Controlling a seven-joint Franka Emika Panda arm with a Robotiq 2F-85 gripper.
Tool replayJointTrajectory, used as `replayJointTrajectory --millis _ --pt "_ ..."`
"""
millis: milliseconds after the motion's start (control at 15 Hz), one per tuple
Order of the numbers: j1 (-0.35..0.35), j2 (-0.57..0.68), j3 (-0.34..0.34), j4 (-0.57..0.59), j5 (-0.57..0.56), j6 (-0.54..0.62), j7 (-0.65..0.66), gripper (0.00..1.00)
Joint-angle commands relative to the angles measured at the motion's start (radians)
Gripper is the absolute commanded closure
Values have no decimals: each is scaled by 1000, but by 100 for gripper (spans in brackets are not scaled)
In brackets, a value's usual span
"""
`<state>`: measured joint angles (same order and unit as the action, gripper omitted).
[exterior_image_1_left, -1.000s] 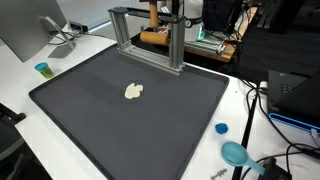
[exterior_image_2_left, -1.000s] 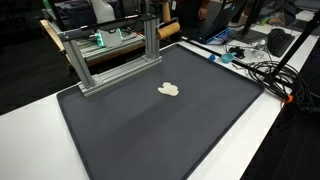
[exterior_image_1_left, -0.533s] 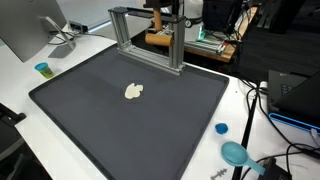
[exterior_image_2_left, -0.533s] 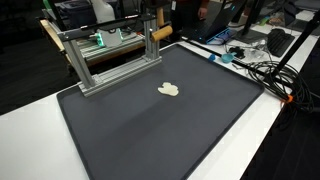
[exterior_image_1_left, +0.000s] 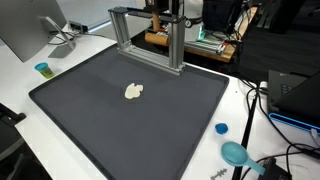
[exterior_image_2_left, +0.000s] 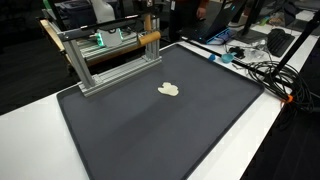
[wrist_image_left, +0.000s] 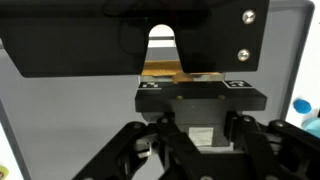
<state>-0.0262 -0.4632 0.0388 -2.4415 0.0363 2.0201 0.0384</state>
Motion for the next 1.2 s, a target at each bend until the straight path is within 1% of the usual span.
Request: replayJointTrajectory --millis 0,200,333,600,667,733,1000,1133 --pt "-13 -75 3 -61 -51 -3 52 78" --pt "-19 -90 5 -82 -79 -18 81 78" --pt "-17 -106 4 -104 -90 -29 78 78" --pt "2 -144 -4 -146 -73 -42 42 78" --pt "3 -151 -9 -153 -65 -36 38 28" --pt "5 -157 -13 -159 -59 -34 34 27" --pt "10 -197 -27 -177 -45 -23 10 1" --pt "3 -249 -38 -197 -47 -22 8 0"
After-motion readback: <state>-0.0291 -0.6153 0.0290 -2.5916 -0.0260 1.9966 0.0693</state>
